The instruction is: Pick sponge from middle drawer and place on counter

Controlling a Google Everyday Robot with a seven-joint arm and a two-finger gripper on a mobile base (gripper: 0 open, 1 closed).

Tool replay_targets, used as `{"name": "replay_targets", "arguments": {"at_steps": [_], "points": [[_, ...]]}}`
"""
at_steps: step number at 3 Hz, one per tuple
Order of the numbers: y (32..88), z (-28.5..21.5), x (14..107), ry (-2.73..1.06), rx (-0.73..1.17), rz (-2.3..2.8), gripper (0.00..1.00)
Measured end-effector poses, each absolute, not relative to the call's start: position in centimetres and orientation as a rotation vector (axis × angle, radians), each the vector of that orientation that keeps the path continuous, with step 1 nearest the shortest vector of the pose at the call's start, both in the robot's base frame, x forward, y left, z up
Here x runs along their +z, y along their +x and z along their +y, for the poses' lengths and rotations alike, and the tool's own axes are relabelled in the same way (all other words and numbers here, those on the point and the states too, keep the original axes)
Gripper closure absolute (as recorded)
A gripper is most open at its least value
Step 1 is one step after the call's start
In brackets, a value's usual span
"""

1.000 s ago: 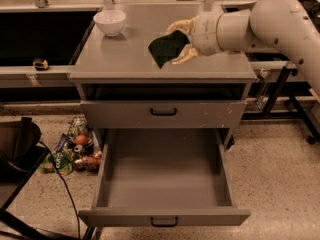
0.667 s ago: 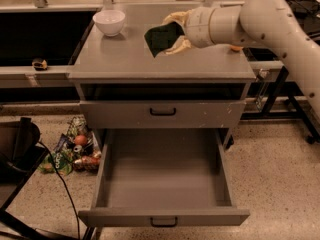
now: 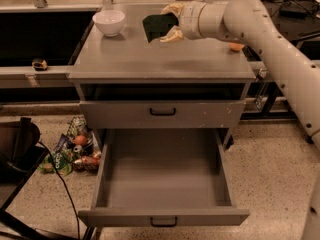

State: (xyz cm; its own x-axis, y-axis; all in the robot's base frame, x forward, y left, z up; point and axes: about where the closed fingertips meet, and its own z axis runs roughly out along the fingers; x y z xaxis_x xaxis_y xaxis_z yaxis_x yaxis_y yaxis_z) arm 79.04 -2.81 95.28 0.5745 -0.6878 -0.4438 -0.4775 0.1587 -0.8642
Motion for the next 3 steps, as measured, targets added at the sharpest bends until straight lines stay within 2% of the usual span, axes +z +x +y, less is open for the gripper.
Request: {"name": "replay_targets", "arguments": {"at_steps": [1, 2, 3], "points": [[81.8, -3.2, 94.3, -1.433, -0.21, 1.107, 1.0], [84.0, -3.6, 93.3, -1.397, -0.195, 1.157, 0.82], [85.8, -4.0, 92.4, -1.359, -0.162, 1.199, 0.58]]}}
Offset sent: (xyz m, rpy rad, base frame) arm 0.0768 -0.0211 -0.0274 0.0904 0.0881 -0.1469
